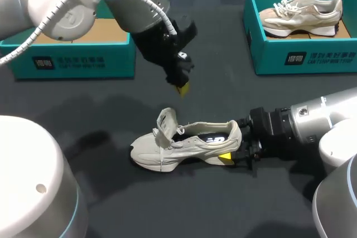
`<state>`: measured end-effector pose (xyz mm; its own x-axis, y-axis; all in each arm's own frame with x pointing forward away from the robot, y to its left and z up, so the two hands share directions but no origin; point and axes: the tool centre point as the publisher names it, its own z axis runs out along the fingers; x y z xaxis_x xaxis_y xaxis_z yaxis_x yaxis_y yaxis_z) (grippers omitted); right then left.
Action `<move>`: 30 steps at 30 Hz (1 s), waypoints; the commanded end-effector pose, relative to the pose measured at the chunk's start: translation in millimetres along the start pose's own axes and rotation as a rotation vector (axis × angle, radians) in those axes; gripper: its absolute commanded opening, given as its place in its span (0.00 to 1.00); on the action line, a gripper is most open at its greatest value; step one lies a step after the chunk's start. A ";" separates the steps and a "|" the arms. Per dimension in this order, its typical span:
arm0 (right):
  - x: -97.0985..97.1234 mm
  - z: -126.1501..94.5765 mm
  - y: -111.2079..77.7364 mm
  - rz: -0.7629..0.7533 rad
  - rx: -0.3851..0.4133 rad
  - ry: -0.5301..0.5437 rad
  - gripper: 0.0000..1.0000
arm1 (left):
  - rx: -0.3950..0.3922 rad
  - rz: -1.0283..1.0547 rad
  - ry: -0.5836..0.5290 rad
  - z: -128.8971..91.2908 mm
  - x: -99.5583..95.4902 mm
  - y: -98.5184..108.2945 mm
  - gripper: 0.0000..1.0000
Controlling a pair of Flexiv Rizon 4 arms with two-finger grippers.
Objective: Take the shoe out of the shoebox, open the shoe tongue, remove and reinsert the insole, then place the shoe into the shoebox
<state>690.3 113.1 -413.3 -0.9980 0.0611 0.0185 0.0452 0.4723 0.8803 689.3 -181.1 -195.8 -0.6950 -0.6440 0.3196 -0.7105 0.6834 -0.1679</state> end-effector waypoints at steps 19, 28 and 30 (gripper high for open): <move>-0.9 1.9 -2.2 0.000 0.002 -0.003 0.00 | -0.093 0.534 -0.039 69.6 22.7 -3.5 0.00; -0.9 1.9 -2.2 0.000 0.002 -0.003 0.00 | -0.089 0.549 -0.066 87.2 21.0 -2.2 0.00; -0.9 1.9 -2.2 0.000 0.002 -0.003 0.00 | -0.089 0.549 -0.066 87.2 21.0 -2.2 0.00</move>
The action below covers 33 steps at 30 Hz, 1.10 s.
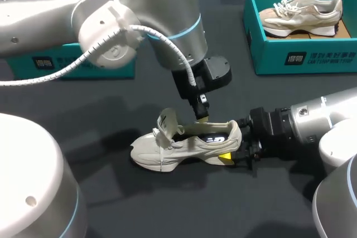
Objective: Take the shoe out of the shoebox, open the shoe tongue, remove and reinsert the insole, then place the shoe into the shoebox
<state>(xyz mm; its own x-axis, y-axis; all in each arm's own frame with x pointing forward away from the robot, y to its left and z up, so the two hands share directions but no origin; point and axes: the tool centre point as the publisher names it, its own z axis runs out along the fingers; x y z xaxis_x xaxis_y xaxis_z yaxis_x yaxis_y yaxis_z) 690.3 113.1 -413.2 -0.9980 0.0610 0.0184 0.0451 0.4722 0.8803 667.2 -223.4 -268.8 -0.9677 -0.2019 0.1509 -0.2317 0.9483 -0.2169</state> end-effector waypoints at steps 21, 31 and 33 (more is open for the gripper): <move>-0.9 1.9 -2.3 0.000 0.003 -0.003 0.00 | -0.053 0.065 0.004 51.1 -4.4 -4.7 0.00; -0.9 1.9 -2.3 0.000 0.003 -0.003 0.00 | -0.066 0.077 0.032 68.9 -10.4 -7.2 0.00; -0.9 1.9 -2.3 0.000 0.003 -0.003 0.00 | -0.070 0.083 0.043 76.6 -13.7 -6.3 0.00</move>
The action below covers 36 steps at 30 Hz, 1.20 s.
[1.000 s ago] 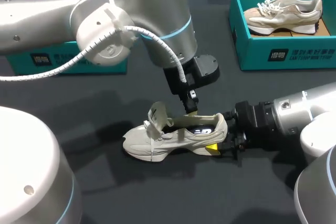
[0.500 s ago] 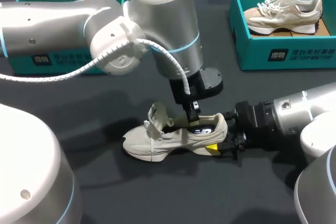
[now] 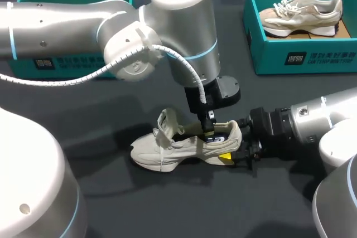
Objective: Take the shoe out of the shoebox, open the shoe tongue, remove and reinsert the insole, then place the shoe into the shoebox
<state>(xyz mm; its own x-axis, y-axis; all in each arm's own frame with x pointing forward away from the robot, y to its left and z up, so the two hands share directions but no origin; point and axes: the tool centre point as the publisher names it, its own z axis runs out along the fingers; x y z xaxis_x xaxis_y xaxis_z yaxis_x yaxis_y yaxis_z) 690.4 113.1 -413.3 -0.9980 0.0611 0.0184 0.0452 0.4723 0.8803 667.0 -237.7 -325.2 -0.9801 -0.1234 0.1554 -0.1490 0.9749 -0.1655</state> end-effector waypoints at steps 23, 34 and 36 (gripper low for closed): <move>-0.8 1.9 -2.2 0.000 0.002 -0.003 0.00 | -0.084 0.028 0.035 50.8 -6.0 32.4 0.00; -0.8 1.9 -2.2 0.000 0.002 -0.003 0.00 | -0.082 0.081 0.010 53.2 3.9 38.7 0.14; -0.8 1.9 -2.2 0.000 0.002 -0.003 0.00 | -0.085 0.080 0.003 55.4 3.0 39.1 0.17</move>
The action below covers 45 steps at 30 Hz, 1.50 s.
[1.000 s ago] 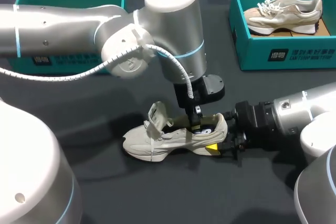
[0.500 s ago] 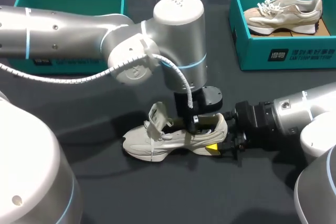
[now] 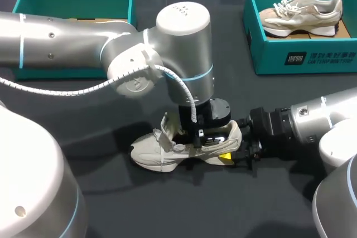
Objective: Take the shoe out of the shoebox, open the shoe tongue, remove and reinsert the insole, then place the shoe into the shoebox
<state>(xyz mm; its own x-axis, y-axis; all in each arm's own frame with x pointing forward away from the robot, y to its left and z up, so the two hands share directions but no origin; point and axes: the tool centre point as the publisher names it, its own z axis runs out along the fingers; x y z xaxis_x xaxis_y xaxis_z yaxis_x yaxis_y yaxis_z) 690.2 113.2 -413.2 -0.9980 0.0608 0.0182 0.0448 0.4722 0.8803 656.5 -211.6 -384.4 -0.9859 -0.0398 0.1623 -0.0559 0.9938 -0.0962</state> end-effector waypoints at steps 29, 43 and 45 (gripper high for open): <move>-1.0 1.9 -2.3 0.000 0.003 -0.003 0.00 | -0.071 -0.054 -0.201 26.5 -33.6 8.1 0.27; -1.0 1.9 -2.3 0.000 0.003 -0.003 0.00 | 0.058 -0.072 -0.118 5.8 -32.0 27.1 0.00; -1.0 1.9 -2.3 0.000 0.003 -0.003 0.00 | 0.095 -0.060 -0.095 2.5 -27.3 28.4 0.00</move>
<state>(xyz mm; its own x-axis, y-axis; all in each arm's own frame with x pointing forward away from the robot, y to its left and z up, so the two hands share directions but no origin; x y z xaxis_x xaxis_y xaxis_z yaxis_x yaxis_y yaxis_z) 691.1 113.0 -413.5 -0.9979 0.0620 0.0185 0.0456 0.4720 0.8804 679.3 -200.6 -398.4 -0.9906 -0.1262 0.0534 -0.1311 0.9863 -0.1006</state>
